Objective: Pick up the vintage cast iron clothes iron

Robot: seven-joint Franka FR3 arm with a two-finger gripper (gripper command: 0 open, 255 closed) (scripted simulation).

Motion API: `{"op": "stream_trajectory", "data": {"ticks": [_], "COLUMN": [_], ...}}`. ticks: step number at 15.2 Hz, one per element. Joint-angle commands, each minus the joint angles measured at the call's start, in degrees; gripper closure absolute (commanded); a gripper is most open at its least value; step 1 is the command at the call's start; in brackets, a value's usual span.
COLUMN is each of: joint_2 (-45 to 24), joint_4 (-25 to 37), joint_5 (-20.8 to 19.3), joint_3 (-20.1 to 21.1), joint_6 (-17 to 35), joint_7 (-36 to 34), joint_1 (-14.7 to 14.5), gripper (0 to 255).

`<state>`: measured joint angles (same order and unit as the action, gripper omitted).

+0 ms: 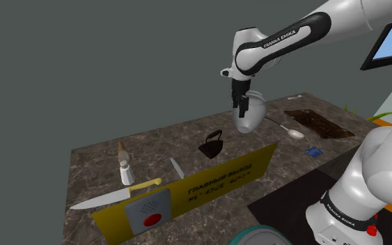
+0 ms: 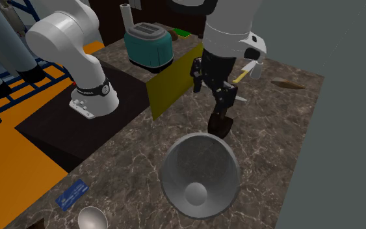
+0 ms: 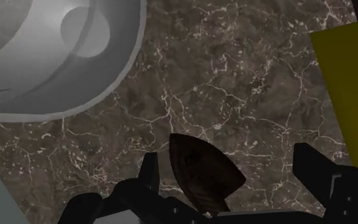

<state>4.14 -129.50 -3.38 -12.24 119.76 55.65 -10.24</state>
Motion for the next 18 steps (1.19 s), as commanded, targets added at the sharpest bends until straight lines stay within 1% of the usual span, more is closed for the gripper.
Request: {"op": "stream_trajectory", "data": {"ticks": [1, 8, 15, 17, 18], "joint_2": [-3.95, -17.77, -21.65, -21.98, -22.02], "joint_4": [1.04, 6.99, 6.15, 6.10, 6.14], "joint_5": [1.30, 5.12, 5.94, 6.01, 6.02], "joint_3": [0.21, 2.91, 3.28, 3.31, 3.35], "joint_6": [2.01, 6.81, 11.48, 11.86, 11.86], "joint_7": [4.58, 18.81, 19.32, 19.36, 19.30], "joint_1": [-0.68, -1.53, -1.24, -1.21, -1.26], "gripper": [0, 0, 0, 0, 255]}}
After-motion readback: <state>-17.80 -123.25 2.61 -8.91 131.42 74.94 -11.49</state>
